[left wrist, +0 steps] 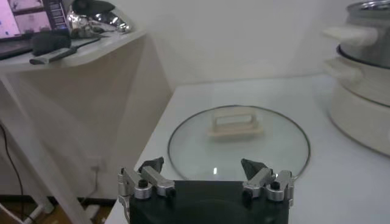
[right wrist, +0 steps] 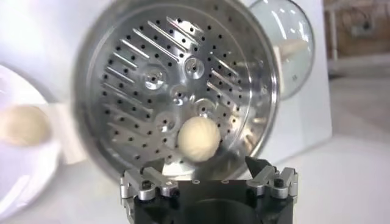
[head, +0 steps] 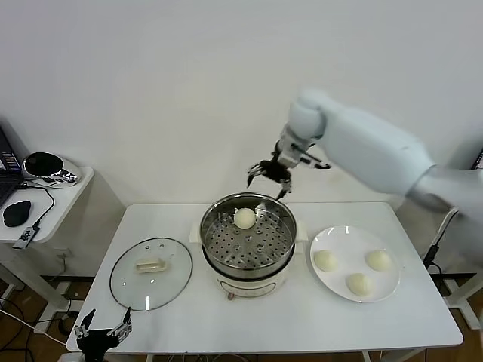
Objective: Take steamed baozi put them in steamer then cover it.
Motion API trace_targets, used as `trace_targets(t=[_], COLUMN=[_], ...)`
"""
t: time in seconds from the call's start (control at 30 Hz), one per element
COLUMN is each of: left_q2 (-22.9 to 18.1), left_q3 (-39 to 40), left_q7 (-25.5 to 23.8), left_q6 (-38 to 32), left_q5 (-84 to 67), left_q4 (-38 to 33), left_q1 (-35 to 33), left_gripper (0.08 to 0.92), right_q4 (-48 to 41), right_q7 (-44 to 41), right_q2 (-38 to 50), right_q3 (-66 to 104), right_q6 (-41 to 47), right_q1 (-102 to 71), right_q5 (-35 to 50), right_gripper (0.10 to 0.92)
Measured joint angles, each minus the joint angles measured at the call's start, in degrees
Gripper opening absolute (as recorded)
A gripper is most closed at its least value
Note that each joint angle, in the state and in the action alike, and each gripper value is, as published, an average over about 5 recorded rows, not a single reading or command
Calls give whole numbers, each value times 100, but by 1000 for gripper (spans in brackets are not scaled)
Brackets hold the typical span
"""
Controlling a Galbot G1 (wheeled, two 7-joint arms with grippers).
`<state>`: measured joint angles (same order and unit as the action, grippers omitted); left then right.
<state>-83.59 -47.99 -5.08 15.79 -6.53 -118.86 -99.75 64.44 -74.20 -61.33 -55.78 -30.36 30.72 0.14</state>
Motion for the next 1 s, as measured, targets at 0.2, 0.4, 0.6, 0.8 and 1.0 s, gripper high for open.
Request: trace_targets(t=[0.2,0.4,0.6,0.8,1.0], left_q2=[74,114,117,85,45], left_q3=[74,105,104,102,133], left_q7=[-33,-63,-72,-77,-110], left_q6=[7,5,1,1,4], left_q5=[-20,-26,-26,-8,-1], left_q4=[-71,-97,-106,-143,-170], left_q1=[9,20,1,-45,-89], left_gripper=[823,823,823,823,823], right_q4=[619,1196,1673,1902,1902], right_q7=[-199,-405,-543,-448,-102], right_q2=[904,1798,2500,2849,2902], right_q3=[-614,-1060,-1130,-671,-52], right_q6=[1318,2947,4267,5002,5243], right_q1=[568,875,790,122,-775], right_q5=[588,808,771,615,310], right_gripper=[823,823,823,823,823])
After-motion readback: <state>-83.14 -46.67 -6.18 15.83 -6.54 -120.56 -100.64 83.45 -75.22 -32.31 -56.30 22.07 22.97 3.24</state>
